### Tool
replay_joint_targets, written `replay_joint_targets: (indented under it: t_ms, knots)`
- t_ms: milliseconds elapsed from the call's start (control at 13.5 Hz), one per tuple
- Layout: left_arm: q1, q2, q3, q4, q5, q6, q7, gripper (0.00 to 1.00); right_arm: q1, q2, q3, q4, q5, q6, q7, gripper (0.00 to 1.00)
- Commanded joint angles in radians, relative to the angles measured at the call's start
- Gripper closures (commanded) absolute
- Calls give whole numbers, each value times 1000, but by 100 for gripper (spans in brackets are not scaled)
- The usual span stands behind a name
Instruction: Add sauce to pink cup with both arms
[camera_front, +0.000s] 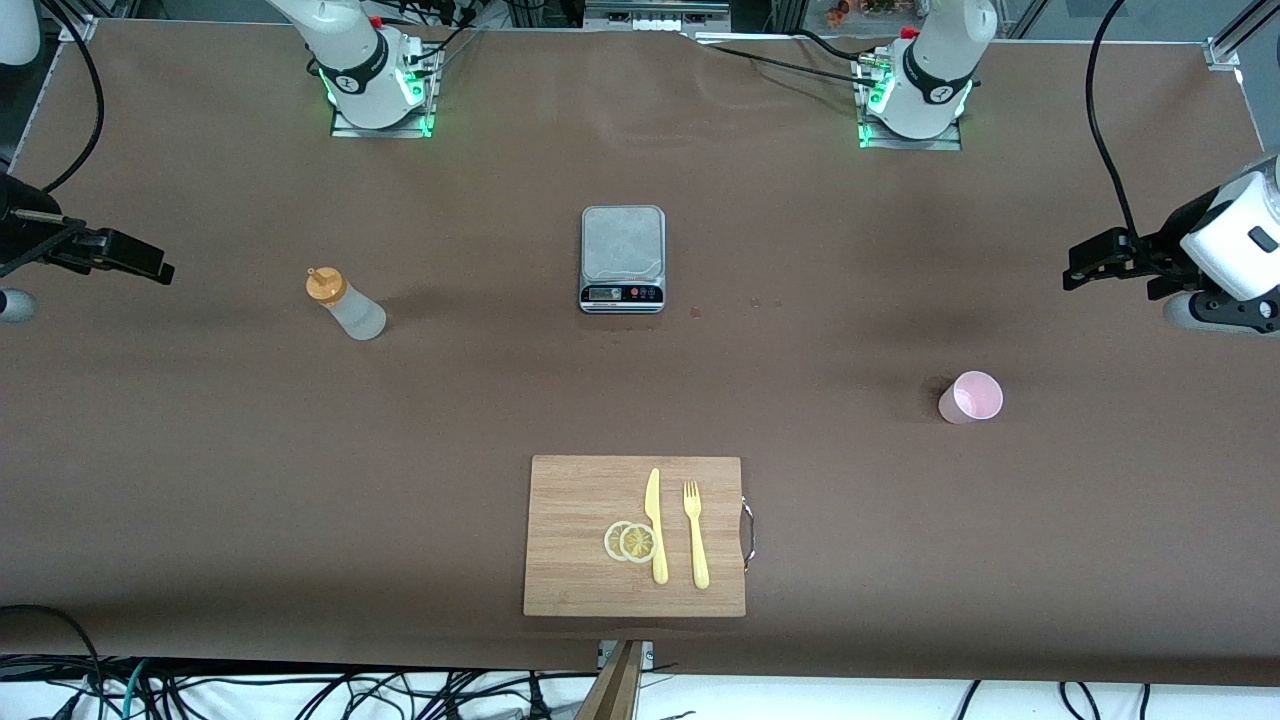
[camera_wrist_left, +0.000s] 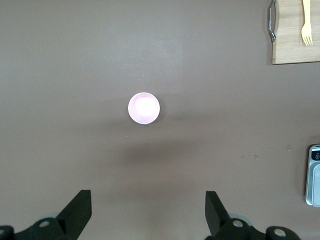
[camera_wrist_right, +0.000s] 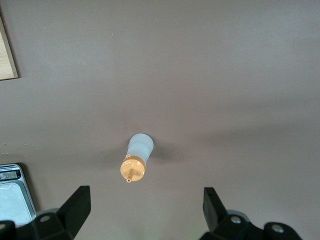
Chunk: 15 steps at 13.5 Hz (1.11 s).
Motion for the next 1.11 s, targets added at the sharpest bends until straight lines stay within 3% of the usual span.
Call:
replay_joint_targets:
  t_ms: [0, 1034]
  knots:
    - [3, -3, -1, 7, -10, -12, -22, 0, -2, -1, 4, 6, -13, -7, -6, 0]
    - [-11, 11, -8, 33, -1, -12, -22, 0, -2, -1, 4, 6, -10, -7, -10, 0]
